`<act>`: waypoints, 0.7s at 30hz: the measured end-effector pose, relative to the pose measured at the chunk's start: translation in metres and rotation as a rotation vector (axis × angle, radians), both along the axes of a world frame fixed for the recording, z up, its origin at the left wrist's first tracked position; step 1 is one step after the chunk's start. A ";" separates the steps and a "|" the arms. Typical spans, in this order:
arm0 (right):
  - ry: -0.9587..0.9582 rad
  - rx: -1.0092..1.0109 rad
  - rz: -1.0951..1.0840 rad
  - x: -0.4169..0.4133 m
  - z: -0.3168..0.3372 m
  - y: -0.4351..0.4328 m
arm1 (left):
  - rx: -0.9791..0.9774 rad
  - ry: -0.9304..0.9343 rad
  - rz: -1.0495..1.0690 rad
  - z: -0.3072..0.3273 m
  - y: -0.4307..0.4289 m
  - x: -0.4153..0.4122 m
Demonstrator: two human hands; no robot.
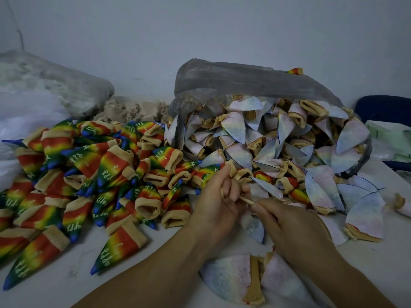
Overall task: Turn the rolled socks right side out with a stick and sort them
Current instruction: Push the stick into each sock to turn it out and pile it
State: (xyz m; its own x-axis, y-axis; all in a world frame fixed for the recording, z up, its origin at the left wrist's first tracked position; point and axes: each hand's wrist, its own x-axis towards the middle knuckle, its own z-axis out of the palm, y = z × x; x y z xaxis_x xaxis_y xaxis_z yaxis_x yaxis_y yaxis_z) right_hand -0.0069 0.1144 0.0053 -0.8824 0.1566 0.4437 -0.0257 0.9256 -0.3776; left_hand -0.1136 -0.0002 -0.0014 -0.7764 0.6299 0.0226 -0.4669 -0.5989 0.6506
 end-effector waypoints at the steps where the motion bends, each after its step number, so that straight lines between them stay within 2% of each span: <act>1: 0.005 0.019 -0.008 0.000 0.000 0.004 | -0.024 -0.001 0.009 -0.001 0.002 0.000; 6: 0.005 0.197 -0.024 0.001 0.004 0.016 | 0.003 -0.035 -0.013 -0.002 0.001 -0.002; 8: 0.070 0.201 0.006 0.001 0.006 0.016 | 0.004 -0.019 -0.034 -0.002 0.000 0.000; 12: 0.069 0.185 0.050 0.003 0.006 0.014 | -0.015 0.034 -0.084 -0.002 -0.002 0.004; 17: 0.089 -0.015 0.003 -0.002 -0.003 -0.006 | -0.053 0.136 -0.053 0.000 0.002 0.013; 21: 0.105 -0.062 -0.090 -0.007 -0.010 -0.018 | -0.082 0.178 0.018 -0.002 0.007 0.015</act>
State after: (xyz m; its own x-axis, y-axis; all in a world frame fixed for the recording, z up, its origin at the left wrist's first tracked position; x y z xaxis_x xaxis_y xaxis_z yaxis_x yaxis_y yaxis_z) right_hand -0.0141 0.0962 -0.0045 -0.8128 0.2632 0.5197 0.0141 0.9007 -0.4341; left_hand -0.0982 0.0064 -0.0032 -0.7756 0.6216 0.1097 -0.3300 -0.5475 0.7690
